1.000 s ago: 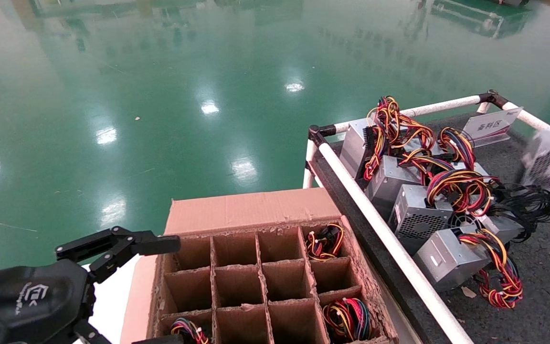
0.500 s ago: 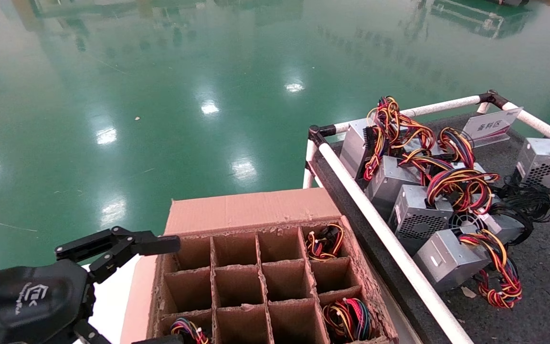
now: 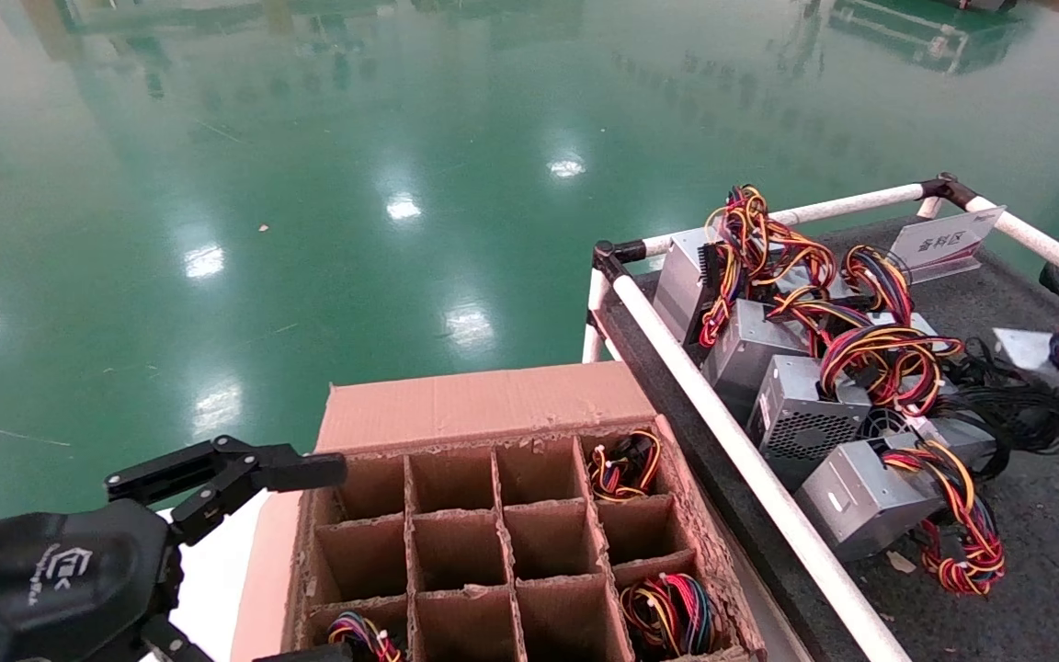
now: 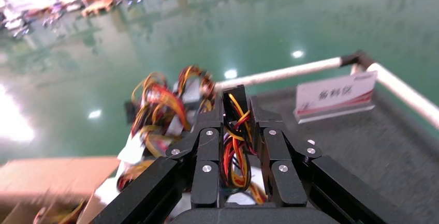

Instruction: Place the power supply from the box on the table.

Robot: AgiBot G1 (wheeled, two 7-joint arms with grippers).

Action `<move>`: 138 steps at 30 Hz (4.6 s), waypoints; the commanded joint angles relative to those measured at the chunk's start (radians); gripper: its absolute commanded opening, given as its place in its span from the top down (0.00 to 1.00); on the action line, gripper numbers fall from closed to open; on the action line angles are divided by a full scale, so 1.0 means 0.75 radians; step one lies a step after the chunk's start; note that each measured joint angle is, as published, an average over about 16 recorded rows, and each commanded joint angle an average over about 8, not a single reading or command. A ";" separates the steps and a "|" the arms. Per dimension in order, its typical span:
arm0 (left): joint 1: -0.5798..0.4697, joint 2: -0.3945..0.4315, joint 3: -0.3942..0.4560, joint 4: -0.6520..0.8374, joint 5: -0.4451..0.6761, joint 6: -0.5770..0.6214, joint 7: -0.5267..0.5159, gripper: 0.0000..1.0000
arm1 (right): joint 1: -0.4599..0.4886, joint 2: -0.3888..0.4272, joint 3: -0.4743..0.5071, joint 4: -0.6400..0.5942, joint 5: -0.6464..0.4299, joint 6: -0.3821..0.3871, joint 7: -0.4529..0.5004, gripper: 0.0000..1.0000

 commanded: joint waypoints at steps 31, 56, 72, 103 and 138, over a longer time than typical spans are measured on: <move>0.000 0.000 0.000 0.000 0.000 0.000 0.000 0.00 | -0.147 -0.049 -0.028 -0.019 -0.038 -0.071 -0.110 0.00; 0.000 0.000 0.000 0.000 0.000 0.000 0.000 0.00 | -0.137 -0.046 -0.025 -0.018 -0.037 -0.073 -0.100 0.00; 0.000 0.000 0.000 0.000 0.000 0.000 0.000 0.00 | -0.084 -0.039 -0.017 0.007 -0.025 -0.103 -0.045 0.00; 0.001 0.000 0.000 0.001 0.000 -0.001 0.000 0.00 | -0.163 -0.060 -0.011 0.286 0.069 -0.155 0.047 0.00; 0.001 0.000 0.000 0.001 0.000 -0.001 0.000 0.00 | -0.705 -0.134 0.003 1.261 0.419 -0.171 0.142 0.00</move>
